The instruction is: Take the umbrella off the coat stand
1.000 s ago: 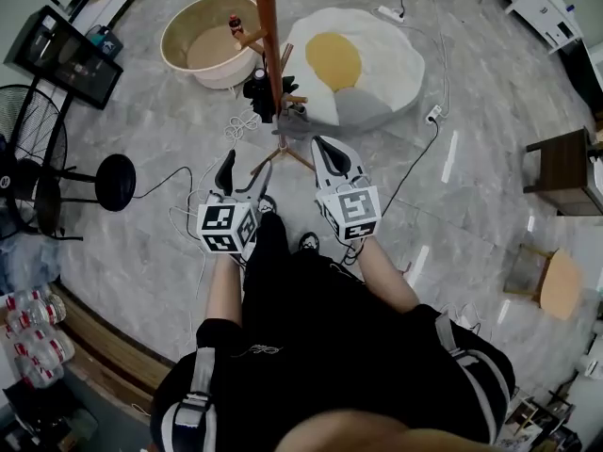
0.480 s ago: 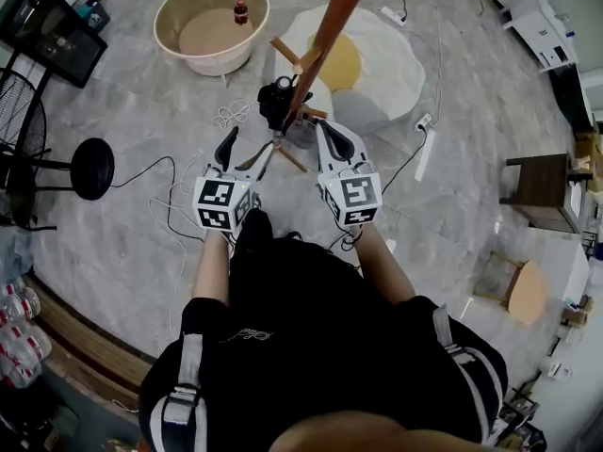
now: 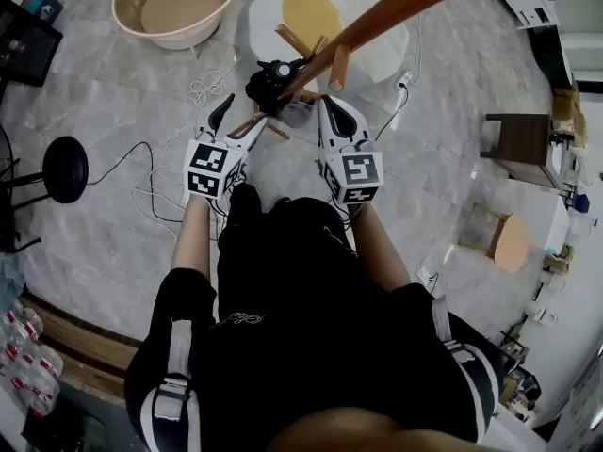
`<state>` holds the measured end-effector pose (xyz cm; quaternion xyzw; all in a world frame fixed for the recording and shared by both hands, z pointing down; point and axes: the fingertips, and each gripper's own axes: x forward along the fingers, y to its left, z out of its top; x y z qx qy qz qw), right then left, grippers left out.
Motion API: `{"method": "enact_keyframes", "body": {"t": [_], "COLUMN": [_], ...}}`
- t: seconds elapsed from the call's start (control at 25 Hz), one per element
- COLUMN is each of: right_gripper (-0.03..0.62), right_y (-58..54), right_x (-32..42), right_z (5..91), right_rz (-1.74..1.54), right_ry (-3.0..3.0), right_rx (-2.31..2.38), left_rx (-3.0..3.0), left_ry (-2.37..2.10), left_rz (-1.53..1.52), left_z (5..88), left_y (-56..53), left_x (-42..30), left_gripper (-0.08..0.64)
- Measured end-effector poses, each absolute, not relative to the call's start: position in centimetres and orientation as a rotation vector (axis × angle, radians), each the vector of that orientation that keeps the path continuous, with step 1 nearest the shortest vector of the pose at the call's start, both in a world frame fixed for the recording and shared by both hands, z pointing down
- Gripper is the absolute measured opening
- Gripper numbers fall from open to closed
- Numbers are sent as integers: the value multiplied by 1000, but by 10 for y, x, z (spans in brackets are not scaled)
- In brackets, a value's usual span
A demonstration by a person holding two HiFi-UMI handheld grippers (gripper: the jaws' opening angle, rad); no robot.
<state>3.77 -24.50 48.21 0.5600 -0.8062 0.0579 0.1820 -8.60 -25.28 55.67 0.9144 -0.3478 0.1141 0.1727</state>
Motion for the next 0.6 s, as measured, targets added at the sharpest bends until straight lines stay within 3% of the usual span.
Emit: {"method": "enact_keyframes", "body": {"t": [0.32,0.6], "right_gripper": [6,6], "right_y": [-249,-256], "right_x": [36,33], "right_z": [508,516], "right_rz": [231,221], "right_ry": [-2199,-2191], "right_rx": [1570,1551], "left_rx": [2604,2604], "left_ry": [-874,-808], "left_rz": [336,358], "left_z": [603,642], "left_y": [-278,-302], "left_x": [-78,-56], "left_gripper": [345,407]}}
